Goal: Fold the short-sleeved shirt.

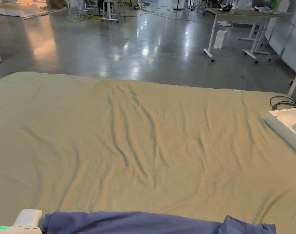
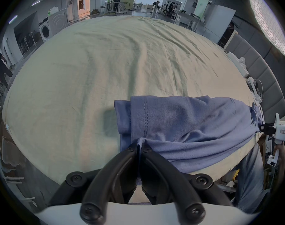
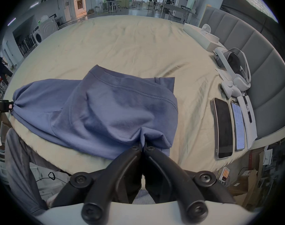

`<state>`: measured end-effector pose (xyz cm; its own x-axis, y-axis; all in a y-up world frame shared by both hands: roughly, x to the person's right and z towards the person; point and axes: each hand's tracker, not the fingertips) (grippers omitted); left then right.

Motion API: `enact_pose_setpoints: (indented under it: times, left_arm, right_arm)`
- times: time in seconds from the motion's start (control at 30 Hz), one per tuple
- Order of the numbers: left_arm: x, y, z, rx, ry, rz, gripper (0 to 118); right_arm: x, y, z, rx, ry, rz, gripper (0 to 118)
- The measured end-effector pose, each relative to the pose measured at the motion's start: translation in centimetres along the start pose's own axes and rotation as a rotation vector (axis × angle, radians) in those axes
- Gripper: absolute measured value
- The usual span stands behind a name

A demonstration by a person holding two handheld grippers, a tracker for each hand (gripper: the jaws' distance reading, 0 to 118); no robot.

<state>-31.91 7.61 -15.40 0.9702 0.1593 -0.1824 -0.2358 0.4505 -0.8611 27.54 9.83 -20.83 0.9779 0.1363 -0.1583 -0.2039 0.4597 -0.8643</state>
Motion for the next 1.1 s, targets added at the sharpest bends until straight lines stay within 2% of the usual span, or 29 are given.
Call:
enact_pose_setpoints:
  times: [0.07, 0.1, 0.13, 0.17, 0.2, 0.23, 0.37, 0.6, 0.73, 0.77, 0.83, 0.9, 0.93, 1.03, 1.1]
  left_arm:
    - [0.1, 0.2, 0.4, -0.006, 0.003, 0.008, 8]
    - [0.1, 0.4, 0.7, -0.009, -0.001, 0.025, 12]
    - [0.1, 0.6, 1.0, -0.003, -0.007, 0.045, 23]
    - [0.2, 0.7, 1.4, 0.008, -0.004, 0.050, 40]
    - [0.6, 0.9, 2.0, 0.030, 0.012, 0.044, 48]
    - [1.0, 1.3, 2.7, 0.073, 0.024, 0.033, 50]
    - [3.5, 3.4, 5.2, 0.230, 0.021, 0.026, 50]
    - [10.5, 6.6, 8.4, 0.562, 0.012, -0.058, 50]
    - [13.9, 7.3, 9.8, 0.708, -0.015, -0.074, 50]
    - [14.6, 7.4, 10.1, 0.738, -0.003, -0.080, 49]
    - [15.6, 7.2, 10.5, 0.787, 0.019, -0.087, 40]
    - [16.4, 7.1, 10.9, 0.830, 0.057, -0.094, 18]
    - [16.8, 7.0, 11.1, 0.849, 0.072, -0.098, 13]
    - [17.4, 6.8, 11.4, 0.880, 0.102, -0.095, 8]
    - [17.4, 6.9, 11.4, 0.890, 0.099, -0.094, 3]
  right_arm:
    - [-0.1, 0.1, 0.1, 0.007, -0.008, -0.009, 2]
    - [-0.1, 0.2, 0.4, 0.015, -0.009, -0.013, 9]
    - [-0.1, 0.4, 0.9, 0.021, -0.015, -0.015, 17]
    - [-0.2, 0.6, 1.3, 0.034, -0.021, -0.016, 28]
    - [-0.2, 1.0, 2.0, 0.064, -0.040, -0.015, 44]
    - [-0.4, 1.4, 3.0, 0.102, -0.077, -0.003, 54]
    - [-1.3, 3.6, 6.1, 0.289, -0.121, -0.001, 63]
    - [-5.2, 7.9, 10.5, 0.672, -0.042, -0.085, 63]
    - [-7.8, 9.7, 11.8, 0.835, -0.052, -0.080, 60]
    - [-8.4, 10.1, 12.1, 0.858, -0.058, -0.085, 52]
    - [-9.0, 10.4, 12.6, 0.919, -0.048, -0.114, 32]
    - [-9.5, 10.7, 13.0, 0.953, -0.055, -0.132, 16]
    - [-9.7, 10.8, 13.2, 0.966, -0.066, -0.135, 9]
    - [-10.0, 11.0, 13.7, 1.003, -0.054, -0.143, 1]
    - [-10.2, 10.9, 14.0, 1.024, -0.043, -0.139, 0]
